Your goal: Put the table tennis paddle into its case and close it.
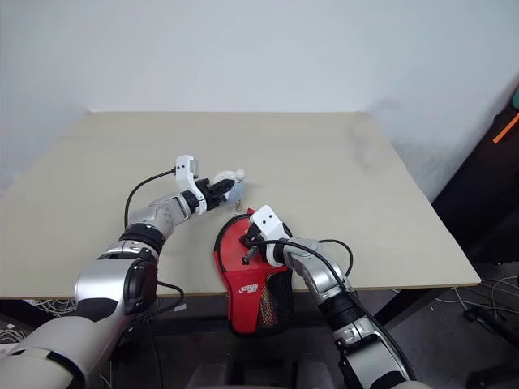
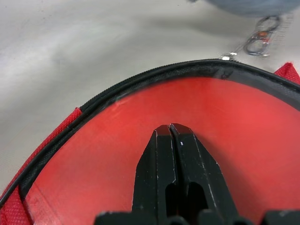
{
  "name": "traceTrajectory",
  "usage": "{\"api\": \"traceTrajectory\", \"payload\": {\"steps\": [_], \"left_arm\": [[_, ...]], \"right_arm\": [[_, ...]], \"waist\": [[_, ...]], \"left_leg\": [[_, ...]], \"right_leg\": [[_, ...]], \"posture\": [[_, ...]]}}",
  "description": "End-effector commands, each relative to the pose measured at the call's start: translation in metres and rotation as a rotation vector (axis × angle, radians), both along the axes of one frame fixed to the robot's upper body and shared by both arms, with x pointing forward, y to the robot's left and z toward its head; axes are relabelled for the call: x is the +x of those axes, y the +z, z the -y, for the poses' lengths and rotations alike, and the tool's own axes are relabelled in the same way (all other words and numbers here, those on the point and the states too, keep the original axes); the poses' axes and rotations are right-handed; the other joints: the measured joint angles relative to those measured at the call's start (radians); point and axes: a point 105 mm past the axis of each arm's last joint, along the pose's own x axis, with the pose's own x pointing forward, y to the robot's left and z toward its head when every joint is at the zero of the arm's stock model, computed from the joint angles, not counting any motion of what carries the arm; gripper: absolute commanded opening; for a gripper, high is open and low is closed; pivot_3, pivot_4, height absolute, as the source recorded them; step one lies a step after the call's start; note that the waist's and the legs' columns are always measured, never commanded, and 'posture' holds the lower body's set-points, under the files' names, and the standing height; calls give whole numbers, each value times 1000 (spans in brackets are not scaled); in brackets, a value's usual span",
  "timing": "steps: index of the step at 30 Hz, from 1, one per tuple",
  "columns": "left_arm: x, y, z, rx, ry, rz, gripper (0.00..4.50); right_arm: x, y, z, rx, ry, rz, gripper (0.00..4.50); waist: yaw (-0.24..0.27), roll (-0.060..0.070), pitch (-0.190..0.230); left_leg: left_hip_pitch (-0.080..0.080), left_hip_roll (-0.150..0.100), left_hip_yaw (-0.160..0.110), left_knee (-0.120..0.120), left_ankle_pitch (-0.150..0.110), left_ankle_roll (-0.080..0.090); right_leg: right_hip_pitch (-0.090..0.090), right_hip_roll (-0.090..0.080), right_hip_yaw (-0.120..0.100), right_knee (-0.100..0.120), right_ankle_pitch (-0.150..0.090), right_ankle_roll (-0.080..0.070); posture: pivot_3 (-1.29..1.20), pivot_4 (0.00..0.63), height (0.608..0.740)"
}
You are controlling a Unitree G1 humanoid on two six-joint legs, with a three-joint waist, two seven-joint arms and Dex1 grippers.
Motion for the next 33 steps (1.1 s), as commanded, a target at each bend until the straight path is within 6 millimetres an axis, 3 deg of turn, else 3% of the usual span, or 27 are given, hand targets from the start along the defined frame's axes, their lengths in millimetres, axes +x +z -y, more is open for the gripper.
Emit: {"api": "traceTrajectory", "payload": {"steps": [1, 6, 12, 18, 26, 29, 33], "left_arm": [[18, 62, 22, -3, -18, 196, 546], [14, 73, 56, -2, -118, 225, 546], [-21, 47, 96, 133, -496, 251, 546], [-53, 12, 93, 245, -737, 240, 546], [-63, 3, 80, 262, -786, 202, 546], [-63, 5, 75, 258, -779, 179, 1373], [-65, 15, 67, 249, -807, 180, 2842]], "right_arm": [[-9, -23, 4, -51, 9, -77, 0], [-10, -22, 5, -51, 2, -74, 0], [-9, -22, 10, -53, -11, -71, 0], [-10, -22, 9, -53, -12, -71, 0], [-10, -21, 9, -57, -1, -71, 0], [-10, -22, 8, -60, 5, -73, 0], [-11, -22, 7, -61, 11, -76, 0]], "waist": [[1, 0, 0], [1, 0, 0], [1, 0, 0], [0, 2, 0], [0, 2, 0], [0, 2, 0], [-1, 2, 0]], "left_leg": [[0, 0, 0, 0, 0, 0], [-1, 0, -1, 1, 0, 0], [-2, -1, -1, 1, 0, 0], [-1, 0, 0, 0, 0, 0], [-1, 0, -1, 1, 0, 1], [-1, 0, -1, 1, 0, 1], [-1, 0, -1, 1, 0, 1]], "right_leg": [[0, 0, 0, 0, 0, 0], [0, 0, 0, 0, 0, 0], [0, 0, 0, 0, 0, 0], [-1, 0, 0, 0, 0, 0], [0, 0, 0, 0, 0, 0], [0, 0, 0, 0, 0, 1], [0, 0, 0, 0, 0, 1]], "posture": [[0, 0, 740], [0, 0, 740], [0, 0, 740], [0, 0, 740], [0, 0, 740], [0, 0, 740], [0, 0, 740]]}}
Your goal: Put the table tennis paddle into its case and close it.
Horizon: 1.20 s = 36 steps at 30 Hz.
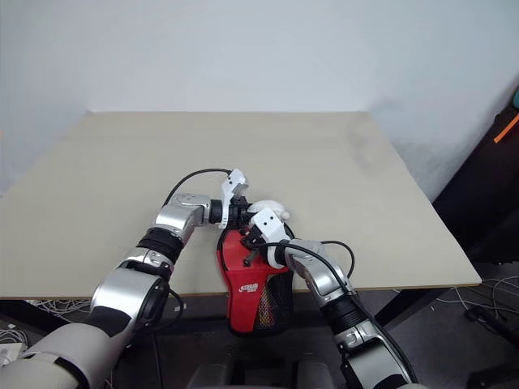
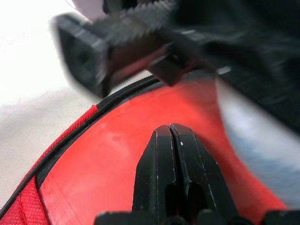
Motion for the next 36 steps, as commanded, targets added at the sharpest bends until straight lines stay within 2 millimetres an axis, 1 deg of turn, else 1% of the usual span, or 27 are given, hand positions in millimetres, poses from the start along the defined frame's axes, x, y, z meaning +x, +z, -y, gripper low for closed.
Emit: {"api": "traceTrajectory", "payload": {"steps": [1, 4, 5, 9, 13, 16, 18, 19, 21, 23, 24, 26, 28, 31, 32, 34, 36], "left_arm": [[-3, 24, -1, -23, -67, 47, 3224], [-5, 32, -8, -10, -77, 78, 4275], [-6, 39, -13, -6, -82, 106, 4464], [-13, 54, -30, 13, -100, 152, 4464], [-16, 65, -49, 33, -78, 203, 4464], [-17, 71, -63, 17, -33, 222, 4464], [-18, 72, -70, 2, 2, 224, 4464], [-20, 72, -72, -6, 11, 221, 4096], [-24, 70, -74, -21, 26, 209, 3594], [-31, 64, -76, -46, 44, 178, 2948], [-36, 57, -78, -52, 56, 161, 2558], [-43, 46, -79, -59, 73, 133, 1864], [-51, 35, -78, -46, 69, 114, 1103], [-67, 17, -71, -24, 30, 83, 9], [-70, 13, -68, -20, 22, 78, 0], [-73, 5, -62, -16, 11, 71, 0], [-75, 0, -54, -16, -4, 58, 0]], "right_arm": [[-8, -23, 5, -62, 6, -79, 0], [-9, -23, 5, -59, 11, -84, 0], [-9, -22, 5, -59, 12, -85, 0], [-11, -16, 7, -56, 23, -80, 0], [-14, 1, 13, -54, 44, -48, 0], [-17, 23, 22, -28, 58, -21, 0], [-21, 39, 30, 2, 63, -16, 0], [-22, 46, 33, 12, 65, -14, 184], [-25, 57, 39, 26, 63, -10, 589], [-29, 72, 48, 47, 61, -1, 1188], [-31, 83, 54, 71, 61, 9, 1596], [-33, 97, 62, 95, 57, 19, 2297], [-33, 105, 69, 90, 50, 30, 3034], [-31, 115, 76, 83, 44, 47, 4101], [-30, 117, 77, 80, 39, 53, 4425], [-22, 120, 79, 79, 17, 65, 4471], [-10, 119, 81, 68, -33, 73, 4471]], "waist": [[0, 0, 0], [0, 0, 0], [0, 0, 0], [0, 0, 0], [1, 0, 0], [1, 1, 0], [1, 0, 1], [1, 1, 1], [1, 1, 1], [1, 1, 1], [1, 1, 1], [1, 1, 1], [1, 1, 1], [1, 1, 1], [2, 1, 1], [2, 1, 1], [2, 1, 1]], "left_leg": [[0, 0, 0, 0, 0, 0], [0, 0, 0, 0, 0, 0], [0, 0, 0, 0, 0, 0], [0, 1, 0, 0, 0, 0], [0, 1, 0, 0, 0, 0], [0, 1, 0, 1, 0, 0], [-1, 1, 0, 1, 0, 0], [-1, 1, 0, 1, 0, 0], [-1, 1, 0, 1, 0, 0], [-1, 1, 0, 1, 0, 0], [-1, 1, 0, 1, 0, 0], [-1, 1, 1, 1, 0, 0], [-1, 2, 1, 1, 0, 0], [-1, 2, 1, 1, 0, 0], [-1, 2, 1, 1, 0, 0], [-1, 1, 2, 1, 0, 0], [-1, 1, 1, 1, 0, 0]], "right_leg": [[0, 0, 0, 0, 0, 0], [0, 0, 0, 0, 0, 0], [0, 0, 0, 0, 0, 0], [0, 0, 0, 1, 0, 0], [0, 0, 0, 1, 0, 0], [0, 0, 1, 1, 0, 0], [-1, 0, 0, 1, 0, 0], [-1, 0, 0, 1, 0, 0], [-1, 0, 0, 1, 0, 0], [-2, 0, 0, 1, 0, 0], [-2, 0, 0, 1, 0, 0], [-2, 0, 1, 1, 0, 0], [-2, 0, 0, 1, 0, 0], [-1, 0, 0, 1, 0, -1], [-1, 0, 0, 0, 0, -1], [-1, -1, 0, 0, 0, -1], [-1, 0, 0, 0, 0, -1]], "posture": [[0, 0, 740], [0, 0, 740], [0, 0, 740], [0, 0, 740], [0, 0, 740], [0, 0, 740], [0, 0, 740], [0, 0, 740], [0, 0, 740], [0, 0, 740], [0, 0, 740], [0, 0, 740], [0, 0, 740], [0, 0, 740], [0, 0, 740], [0, 0, 740], [0, 0, 740]]}}
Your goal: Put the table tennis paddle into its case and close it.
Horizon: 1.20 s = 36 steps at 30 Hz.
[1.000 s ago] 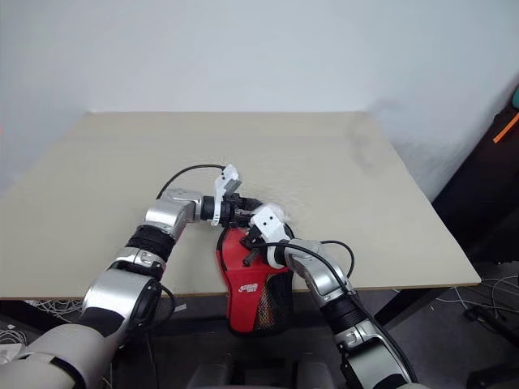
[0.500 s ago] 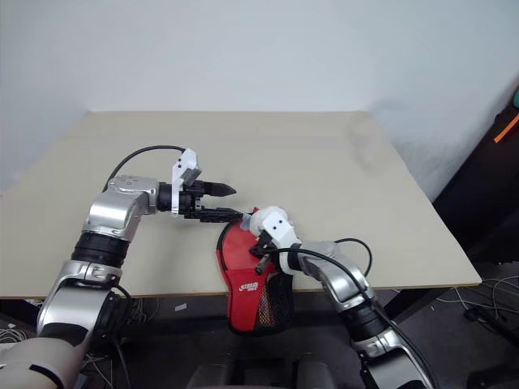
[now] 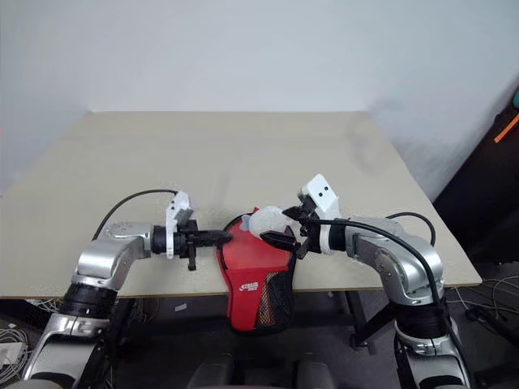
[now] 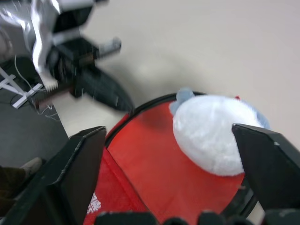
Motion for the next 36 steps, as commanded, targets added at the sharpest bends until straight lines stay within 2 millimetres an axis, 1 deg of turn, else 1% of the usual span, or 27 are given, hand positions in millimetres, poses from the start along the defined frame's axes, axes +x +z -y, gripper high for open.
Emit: {"api": "traceTrajectory", "payload": {"steps": [1, 4, 7, 12, 15, 19, 27, 30, 32, 35, 36], "left_arm": [[-1, 8, 19, -21, -46, 42, 0], [0, 8, 33, -32, -61, 56, 0], [0, 5, 47, -32, -86, 76, 0], [-1, -2, 59, -17, -114, 101, 0], [-5, -11, 61, 12, -132, 94, 0], [-7, -19, 59, 44, -141, 122, 0], [6, -44, 46, 107, -60, 143, 0], [10, -51, 43, 127, -45, 162, 0], [10, -57, 40, 144, -43, 157, 0], [8, -65, 38, 163, -52, 149, 0], [7, -67, 38, 165, -54, 145, 0]], "right_arm": [[19, 9, 3, 5, -68, 54, 4471], [29, 3, 0, -8, -89, 53, 4471], [38, -5, -8, -17, -103, 52, 4471], [44, -17, -19, -31, -100, 41, 4471], [51, -27, -28, -38, -110, 19, 4471], [54, -32, -34, -34, -120, 9, 4471], [52, -40, -40, -37, -119, -6, 4471], [50, -43, -42, -43, -116, -6, 3906], [50, -41, -44, -38, -119, -3, 3297], [50, -40, -46, -40, -115, 4, 2234], [50, -40, -46, -45, -112, 10, 1958]], "waist": [[0, 0, 0], [0, 0, 0], [0, 0, 0], [-1, 0, 0], [-2, 0, 0], [0, 0, 0], [-1, 1, -1], [-1, 2, -2], [-1, 3, -3], [-1, 6, -5], [-1, 7, -6]], "left_leg": [[0, 0, 0, 0, 0, 0], [0, 0, 0, 0, 0, 0], [0, 0, 0, 0, 0, 0], [0, 0, 0, 0, 0, 0], [0, 0, 0, 0, 0, 1], [0, 0, 0, 0, 0, 1], [0, 0, 0, 0, 0, 1], [1, 0, 0, 0, 0, 1], [2, 0, 0, 0, 0, 1], [2, 0, 0, 0, 0, 0], [3, 0, 0, 0, 0, 1]], "right_leg": [[0, 0, 0, 0, 0, 0], [0, 0, 0, 0, 0, 0], [0, 0, 0, 0, 1, -1], [0, 1, 0, 0, 1, -2], [0, 1, 0, 0, 1, -1], [0, 1, 1, 0, 2, -2], [1, 1, 1, 0, 3, -4], [1, 1, 1, 0, 3, -4], [2, 1, 1, 0, 3, -4], [2, 1, 1, 0, 3, -4], [2, 1, 1, 0, 3, -3]], "posture": [[0, 0, 740], [0, 0, 740], [0, 0, 740], [0, 0, 740], [0, 0, 740], [0, 0, 740], [0, 0, 740], [0, 0, 740], [0, 0, 740], [0, 0, 740], [0, 0, 740]]}}
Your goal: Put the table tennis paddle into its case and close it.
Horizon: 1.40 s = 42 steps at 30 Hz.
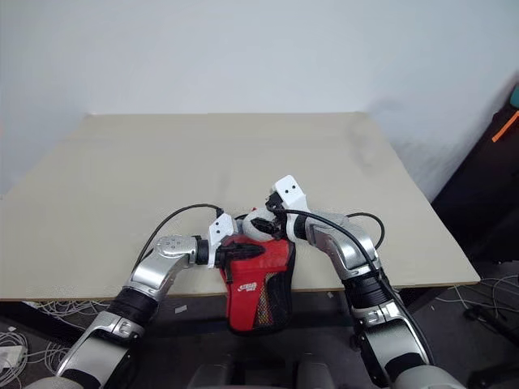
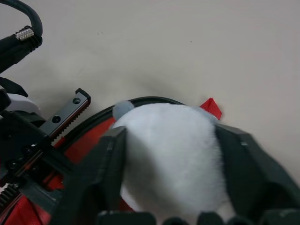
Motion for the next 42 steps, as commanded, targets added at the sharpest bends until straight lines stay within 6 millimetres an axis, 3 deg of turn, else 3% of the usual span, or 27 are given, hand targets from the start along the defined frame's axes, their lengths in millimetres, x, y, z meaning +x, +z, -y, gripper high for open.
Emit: {"api": "traceTrajectory", "payload": {"steps": [1, 6, 10, 14, 20, 25, 33, 42], "left_arm": [[-6, -26, -9, 73, 23, -70, 0], [-7, -29, -8, 71, 21, -77, 0], [-8, -30, -7, 71, 16, -80, 0], [-8, -30, -6, 73, 11, -81, 0], [-8, -32, -6, 82, 9, -81, 0], [-8, -34, -7, 90, 8, -82, 0], [-9, -35, -6, 91, 5, -84, 0], [-8, -34, -4, 92, 2, -79, 0]], "right_arm": [[-1, 13, -6, 0, 24, 57, 1614], [1, 15, -8, -18, 37, 82, 69], [5, 17, -10, -42, 32, 111, 31], [24, 24, -2, -49, -50, 155, 31], [55, 34, 21, -77, -173, 204, 31], [69, 35, 42, -134, -228, 218, 31], [65, 34, 73, -226, -223, 228, 31], [35, 35, 103, -302, -137, 218, 31]], "waist": [[0, 1, -2], [0, 5, -5], [0, 5, -6], [0, 5, -6], [0, 5, -6], [1, 5, -6], [1, 6, -6], [1, 7, -6]], "left_leg": [[0, 0, 0, 0, 0, 0], [0, 0, 0, 0, 0, 0], [1, 0, 0, 0, 0, 0], [1, 0, 0, 0, 0, 0], [1, 0, 0, 0, 0, 0], [1, 0, 0, 0, 0, 0], [1, -1, 0, 0, 0, 0], [0, -1, 0, 1, 0, 1]], "right_leg": [[0, 0, 0, 0, 0, 1], [0, 0, 0, 0, -1, 2], [0, 0, 0, 0, -2, 3], [0, 0, 0, 0, -2, 3], [1, 0, 0, 0, -1, 2], [1, 0, 0, 0, -1, 2], [2, 0, 0, -1, -1, 2], [2, -1, 0, -1, -3, 4]], "posture": [[0, 0, 740], [0, 0, 740], [0, 0, 740], [0, 0, 740], [0, 0, 740], [0, 0, 740], [0, 0, 740], [0, 0, 740]]}}
